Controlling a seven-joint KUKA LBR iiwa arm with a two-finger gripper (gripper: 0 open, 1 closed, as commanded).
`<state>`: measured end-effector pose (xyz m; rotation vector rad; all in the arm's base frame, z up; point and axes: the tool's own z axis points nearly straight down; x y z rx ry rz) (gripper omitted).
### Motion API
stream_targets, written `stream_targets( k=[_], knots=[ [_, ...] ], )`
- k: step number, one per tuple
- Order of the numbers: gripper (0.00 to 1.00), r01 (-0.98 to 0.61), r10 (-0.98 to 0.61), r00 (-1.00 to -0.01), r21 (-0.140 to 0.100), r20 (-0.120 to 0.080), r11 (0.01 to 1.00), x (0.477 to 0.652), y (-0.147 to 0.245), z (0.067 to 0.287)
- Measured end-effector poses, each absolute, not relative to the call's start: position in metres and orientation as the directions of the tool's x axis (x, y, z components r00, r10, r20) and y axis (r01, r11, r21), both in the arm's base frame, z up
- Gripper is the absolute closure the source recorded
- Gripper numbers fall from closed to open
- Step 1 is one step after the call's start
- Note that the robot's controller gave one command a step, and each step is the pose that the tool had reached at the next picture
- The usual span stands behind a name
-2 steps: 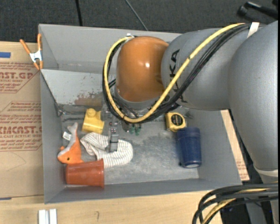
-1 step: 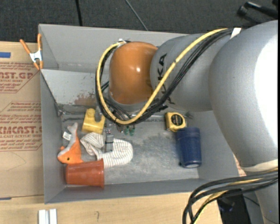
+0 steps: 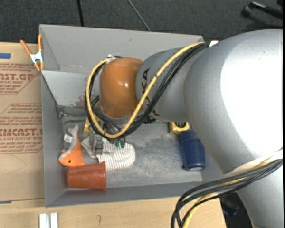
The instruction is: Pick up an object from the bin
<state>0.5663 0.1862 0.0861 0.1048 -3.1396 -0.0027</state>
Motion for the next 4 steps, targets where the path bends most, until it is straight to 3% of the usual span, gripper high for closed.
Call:
stream_targets(
  k=[1,2,3,4],
  knots=[
    [1.00,-0.067,-0.067,-0.998,0.002,0.000,0.998,0.566,0.186,0.086],
    [1.00,-0.047,-0.047,-0.999,0.001,0.001,0.999,0.562,0.198,0.104],
    [0.00,-0.034,-0.034,-0.999,0.002,-0.001,0.999,0.544,0.191,0.122],
    [1.00,-0.034,-0.034,-0.999,0.002,-0.001,0.999,0.543,0.191,0.122]
  ],
)
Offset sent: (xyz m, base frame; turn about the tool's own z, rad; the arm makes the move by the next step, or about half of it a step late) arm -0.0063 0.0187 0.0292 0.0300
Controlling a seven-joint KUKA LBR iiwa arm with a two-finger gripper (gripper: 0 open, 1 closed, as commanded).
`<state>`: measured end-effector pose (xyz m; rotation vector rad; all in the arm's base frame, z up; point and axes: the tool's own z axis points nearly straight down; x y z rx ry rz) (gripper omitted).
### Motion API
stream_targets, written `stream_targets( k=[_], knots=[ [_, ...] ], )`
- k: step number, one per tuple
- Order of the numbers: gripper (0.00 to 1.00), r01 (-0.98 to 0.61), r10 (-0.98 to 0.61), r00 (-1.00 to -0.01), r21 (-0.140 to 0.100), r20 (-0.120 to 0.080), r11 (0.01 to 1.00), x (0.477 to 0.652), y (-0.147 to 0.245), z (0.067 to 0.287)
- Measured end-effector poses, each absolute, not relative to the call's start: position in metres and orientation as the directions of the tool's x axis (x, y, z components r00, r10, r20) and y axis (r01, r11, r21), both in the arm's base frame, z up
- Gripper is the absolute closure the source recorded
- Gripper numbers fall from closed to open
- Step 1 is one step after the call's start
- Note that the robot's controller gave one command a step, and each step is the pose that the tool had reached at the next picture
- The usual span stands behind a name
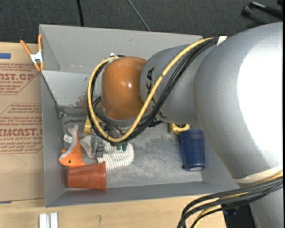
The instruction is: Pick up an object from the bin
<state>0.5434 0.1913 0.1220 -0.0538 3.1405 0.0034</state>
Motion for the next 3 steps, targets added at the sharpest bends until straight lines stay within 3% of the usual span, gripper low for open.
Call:
stream_targets(
  k=[2,3],
  knots=[
    [1.00,-0.059,-0.059,-0.998,0.001,-0.001,0.998,0.537,0.200,0.135],
    [1.00,-0.119,-0.119,-0.993,0.000,0.000,0.993,0.517,0.213,0.146]
  ],
)
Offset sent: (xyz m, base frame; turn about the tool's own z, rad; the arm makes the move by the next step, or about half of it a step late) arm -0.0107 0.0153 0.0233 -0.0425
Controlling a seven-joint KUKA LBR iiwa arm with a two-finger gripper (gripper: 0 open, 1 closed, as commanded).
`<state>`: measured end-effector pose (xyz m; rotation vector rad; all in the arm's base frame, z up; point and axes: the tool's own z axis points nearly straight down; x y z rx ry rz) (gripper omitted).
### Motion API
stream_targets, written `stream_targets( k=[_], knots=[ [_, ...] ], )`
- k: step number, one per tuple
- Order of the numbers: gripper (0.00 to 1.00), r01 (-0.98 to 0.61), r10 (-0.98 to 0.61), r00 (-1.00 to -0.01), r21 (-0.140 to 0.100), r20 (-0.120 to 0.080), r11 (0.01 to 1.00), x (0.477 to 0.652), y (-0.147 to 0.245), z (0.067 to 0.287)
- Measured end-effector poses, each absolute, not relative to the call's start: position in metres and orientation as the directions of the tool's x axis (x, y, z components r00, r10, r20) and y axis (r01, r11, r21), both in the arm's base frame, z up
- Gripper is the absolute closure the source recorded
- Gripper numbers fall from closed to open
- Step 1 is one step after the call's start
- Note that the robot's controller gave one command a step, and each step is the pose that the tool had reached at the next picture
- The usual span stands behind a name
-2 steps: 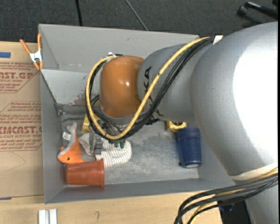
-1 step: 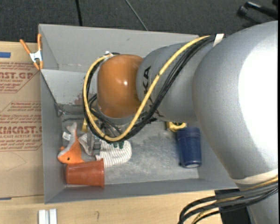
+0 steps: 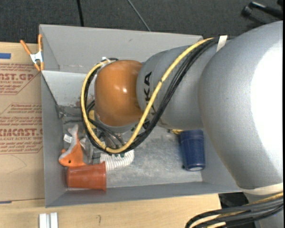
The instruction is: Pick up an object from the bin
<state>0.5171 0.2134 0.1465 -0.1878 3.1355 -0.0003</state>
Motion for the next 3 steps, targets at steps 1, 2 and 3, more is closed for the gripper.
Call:
stream_targets(
  k=[1,2,3],
  knots=[
    [0.00,-0.139,-0.139,-0.990,0.001,-0.002,0.990,0.511,0.207,0.166],
    [0.00,-0.139,-0.139,-0.990,0.001,-0.002,0.990,0.511,0.207,0.166],
    [1.00,-0.150,-0.150,-0.989,0.001,-0.001,0.989,0.552,0.173,0.095]
  ],
)
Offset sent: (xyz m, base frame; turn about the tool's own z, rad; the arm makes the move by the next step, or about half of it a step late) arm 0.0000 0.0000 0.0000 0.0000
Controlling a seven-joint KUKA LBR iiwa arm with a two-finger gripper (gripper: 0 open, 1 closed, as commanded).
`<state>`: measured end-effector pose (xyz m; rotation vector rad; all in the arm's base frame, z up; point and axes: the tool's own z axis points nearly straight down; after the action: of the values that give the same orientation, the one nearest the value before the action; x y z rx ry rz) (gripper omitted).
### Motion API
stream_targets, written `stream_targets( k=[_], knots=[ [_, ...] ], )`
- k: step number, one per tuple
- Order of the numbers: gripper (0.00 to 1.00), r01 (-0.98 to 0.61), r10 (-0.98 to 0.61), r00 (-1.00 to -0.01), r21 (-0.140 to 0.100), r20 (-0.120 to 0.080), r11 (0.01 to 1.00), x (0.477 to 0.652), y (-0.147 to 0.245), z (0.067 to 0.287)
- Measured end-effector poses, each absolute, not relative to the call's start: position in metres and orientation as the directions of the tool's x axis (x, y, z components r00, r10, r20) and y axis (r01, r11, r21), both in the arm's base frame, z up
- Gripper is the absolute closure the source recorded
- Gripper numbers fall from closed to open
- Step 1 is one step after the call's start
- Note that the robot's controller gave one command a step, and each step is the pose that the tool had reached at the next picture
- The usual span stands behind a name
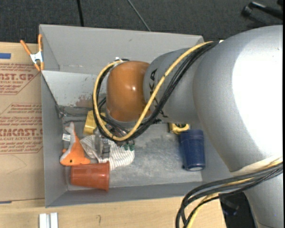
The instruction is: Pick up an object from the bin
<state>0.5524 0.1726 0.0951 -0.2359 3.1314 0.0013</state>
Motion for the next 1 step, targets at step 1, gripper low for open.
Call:
stream_targets(
  k=[1],
  knots=[
    [0.00,-0.148,-0.148,-0.989,0.003,-0.020,0.989,0.5568,0.1737,0.0986]
  ],
)
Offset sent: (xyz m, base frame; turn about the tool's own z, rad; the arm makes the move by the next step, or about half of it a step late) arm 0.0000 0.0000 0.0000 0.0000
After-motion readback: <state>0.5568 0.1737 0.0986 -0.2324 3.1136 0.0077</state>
